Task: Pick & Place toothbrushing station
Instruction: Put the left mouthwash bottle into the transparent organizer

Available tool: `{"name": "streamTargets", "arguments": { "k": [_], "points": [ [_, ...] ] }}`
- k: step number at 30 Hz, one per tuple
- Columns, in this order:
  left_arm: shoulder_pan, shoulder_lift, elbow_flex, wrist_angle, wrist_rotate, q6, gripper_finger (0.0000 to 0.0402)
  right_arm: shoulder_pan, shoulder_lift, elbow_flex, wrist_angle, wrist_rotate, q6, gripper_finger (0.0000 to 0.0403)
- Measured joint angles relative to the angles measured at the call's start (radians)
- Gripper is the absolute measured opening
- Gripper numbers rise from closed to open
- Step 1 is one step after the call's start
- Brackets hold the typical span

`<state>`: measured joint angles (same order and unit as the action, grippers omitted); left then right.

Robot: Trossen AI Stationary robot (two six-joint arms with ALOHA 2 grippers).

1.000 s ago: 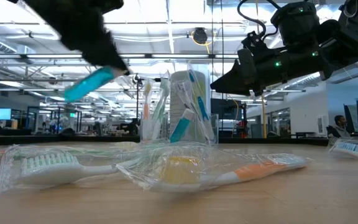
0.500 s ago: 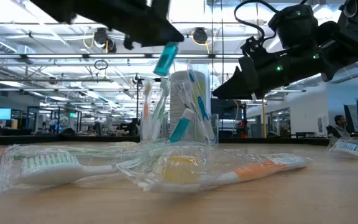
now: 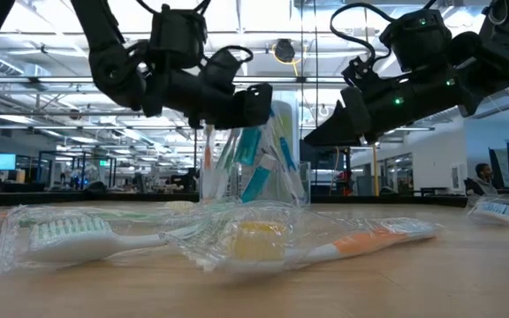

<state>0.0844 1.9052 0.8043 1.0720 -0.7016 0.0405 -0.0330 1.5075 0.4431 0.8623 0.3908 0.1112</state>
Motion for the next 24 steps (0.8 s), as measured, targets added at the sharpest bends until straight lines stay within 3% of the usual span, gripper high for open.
{"name": "streamTargets", "arguments": {
  "k": [11, 24],
  "points": [
    [0.015, 0.009, 0.000, 0.054, 0.047, -0.005, 0.0108, 0.000, 0.000, 0.000, 0.000, 0.000, 0.000, 0.0178],
    [0.040, 0.008, 0.000, -0.085, 0.050, -0.127, 0.0112, -0.013, 0.000, 0.000, 0.000, 0.000, 0.000, 0.0178]
  ]
}}
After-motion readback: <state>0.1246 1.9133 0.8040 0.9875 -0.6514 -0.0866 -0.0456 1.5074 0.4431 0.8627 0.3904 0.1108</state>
